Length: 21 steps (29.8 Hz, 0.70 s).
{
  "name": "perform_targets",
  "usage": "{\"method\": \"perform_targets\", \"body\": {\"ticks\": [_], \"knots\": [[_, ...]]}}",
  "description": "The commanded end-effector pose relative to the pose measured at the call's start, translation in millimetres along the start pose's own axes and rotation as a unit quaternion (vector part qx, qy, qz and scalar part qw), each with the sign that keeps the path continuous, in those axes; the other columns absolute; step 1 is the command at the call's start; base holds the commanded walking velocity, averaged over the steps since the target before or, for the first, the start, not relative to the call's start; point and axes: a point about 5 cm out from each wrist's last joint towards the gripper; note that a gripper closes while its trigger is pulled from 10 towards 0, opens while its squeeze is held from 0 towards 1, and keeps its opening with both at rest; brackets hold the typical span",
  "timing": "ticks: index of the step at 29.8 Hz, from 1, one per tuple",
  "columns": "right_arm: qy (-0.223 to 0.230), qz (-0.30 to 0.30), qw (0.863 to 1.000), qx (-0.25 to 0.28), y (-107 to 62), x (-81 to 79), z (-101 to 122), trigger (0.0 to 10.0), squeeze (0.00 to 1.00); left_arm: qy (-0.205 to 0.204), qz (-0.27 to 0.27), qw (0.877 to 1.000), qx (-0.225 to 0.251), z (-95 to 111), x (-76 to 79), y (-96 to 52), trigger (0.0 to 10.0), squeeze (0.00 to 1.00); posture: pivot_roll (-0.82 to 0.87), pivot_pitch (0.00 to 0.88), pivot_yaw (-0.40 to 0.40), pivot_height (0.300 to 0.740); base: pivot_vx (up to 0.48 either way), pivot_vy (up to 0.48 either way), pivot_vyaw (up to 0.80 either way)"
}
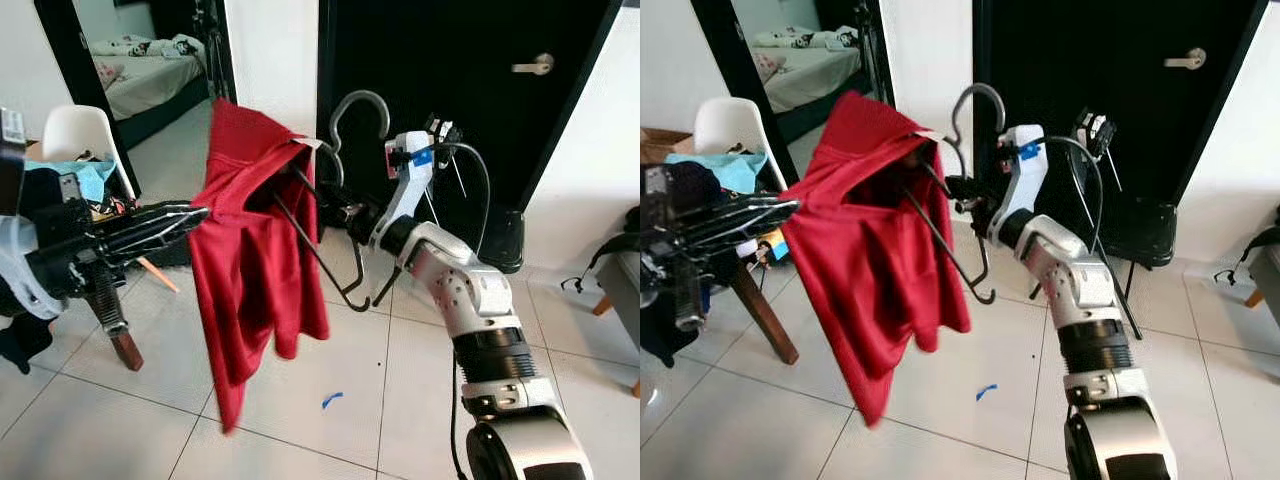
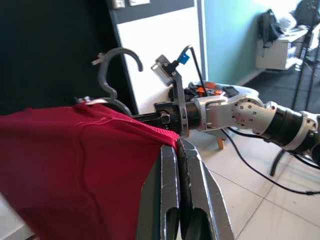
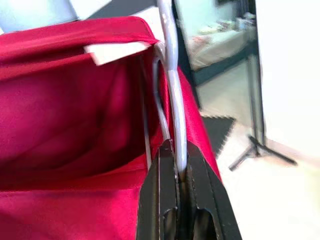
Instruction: Hang hanger
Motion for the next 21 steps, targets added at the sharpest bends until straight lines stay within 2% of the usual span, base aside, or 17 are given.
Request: {"method": "perform_targets", "body": {"ticks": [1, 7, 9, 10, 12, 13, 14, 15, 16, 17, 18, 19, 21], "knots": [[0.026, -0.076, 0.997, 0.003, -5.3, 21.6, 1, 10.0, 0.0, 0.019, 0.011, 0.999, 0.032, 13, -1.8, -6.8, 0.0, 0.0, 0.05, 0.0, -0.004, 0.74, 0.0, 0.0, 0.0], [0.056, -0.098, 0.993, 0.022, -2.2, 25.1, 5, 10.0, 0.0, -0.003, 0.019, 0.997, 0.073, 15, 1.6, -7.7, 0.0, 0.0, 0.05, 0.0, -0.004, 0.74, 0.0, 0.0, 0.0], [0.087, -0.077, 0.991, 0.059, 1.1, 19.7, 14, 10.0, 0.0, -0.038, 0.003, 0.995, 0.089, 8, 11.6, -2.2, 0.0, 0.0, 0.05, 0.0, -0.004, 0.74, 0.0, 0.0, 0.0], [0.093, -0.044, 0.992, 0.078, 2.9, 10.6, 20, 10.0, 0.0, -0.057, -0.002, 0.995, 0.076, -4, 17.3, 3.6, 1.4, 0.0, 0.05, 0.0, -0.002, 0.74, 0.0, 0.0, 0.0], [0.095, -0.023, 0.991, 0.089, 4.2, 4.3, 24, 10.0, 0.0, -0.069, -0.004, 0.996, 0.065, -11, 21.2, 6.9, 1.4, 0.0, 0.05, 0.0, -0.002, 0.74, 0.0, 0.0, 0.0], [0.095, 0.01, 0.99, 0.099, 4.8, -5.3, 28, 10.0, 0.0, -0.079, 0.003, 0.996, 0.035, -24, 23.2, 10.1, 10.0, 0.0, 0.05, 0.0, -0.002, 0.74, 0.0, 0.0, 0.0], [0.094, 0.046, 0.988, 0.109, 4.6, -15.8, 32, 10.0, 0.0, -0.088, 0.014, 0.996, 0.004, -39, 24.2, 12.1, 10.0, 0.33, 0.05, 0.0, -0.001, 0.74, 0.0, 0.0, 0.0], [0.094, 0.068, 0.987, 0.114, 4.3, -21.9, 33, 10.0, 0.0, -0.093, 0.022, 0.995, -0.016, -48, 24.5, 12.7, 10.0, 0.33, 0.05, 0.0, -0.001, 0.74, 0.0, 0.0, 0.0], [0.094, 0.068, 0.987, 0.114, 4.3, -21.9, 33, 10.0, 0.0, -0.093, 0.022, 0.995, -0.016, -48, 24.5, 12.7, 10.0, 0.33, 0.05, 0.0, -0.001, 0.74, 0.0, 0.0, 0.0], [0.091, 0.09, 0.985, 0.119, 3.3, -28.2, 36, 10.0, 0.0, -0.096, 0.035, 0.994, -0.036, -58, 23.4, 13.4, 10.0, 0.72, 0.04, 0.0, 0.001, 0.74, 0.0, 0.0, 0.0], [0.091, 0.09, 0.985, 0.119, 3.3, -28.2, 36, 10.0, 0.0, -0.096, 0.035, 0.994, -0.036, -58, 23.4, 13.4, 10.0, 0.72, 0.04, 0.0, 0.001, 0.74, 0.0, 0.0, 0.0], [0.086, 0.108, 0.983, 0.121, 2.1, -32.7, 37, 10.0, 0.0, -0.092, 0.048, 0.993, -0.053, -64, 21.2, 14.3, 10.0, 1.0, 0.04, 0.0, 0.002, 0.74, 0.0, 0.0, 0.0], [0.082, 0.118, 0.982, 0.122, 1.6, -35.2, 38, 10.0, 0.0, -0.088, 0.057, 0.993, -0.062, -67, 19.6, 14.9, 10.0, 1.0, 0.04, 0.0, 0.003, 0.74, 0.0, 0.0, 0.0]]}}
Point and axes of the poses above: a point about 5 cm out from each wrist's last joint towards the gripper, its own y axis pointing out of the wrist towards the gripper, its own z axis along the axis of the wrist's last joint, x = y × z, and after that the axes turned 9 degrees about y, right-handed
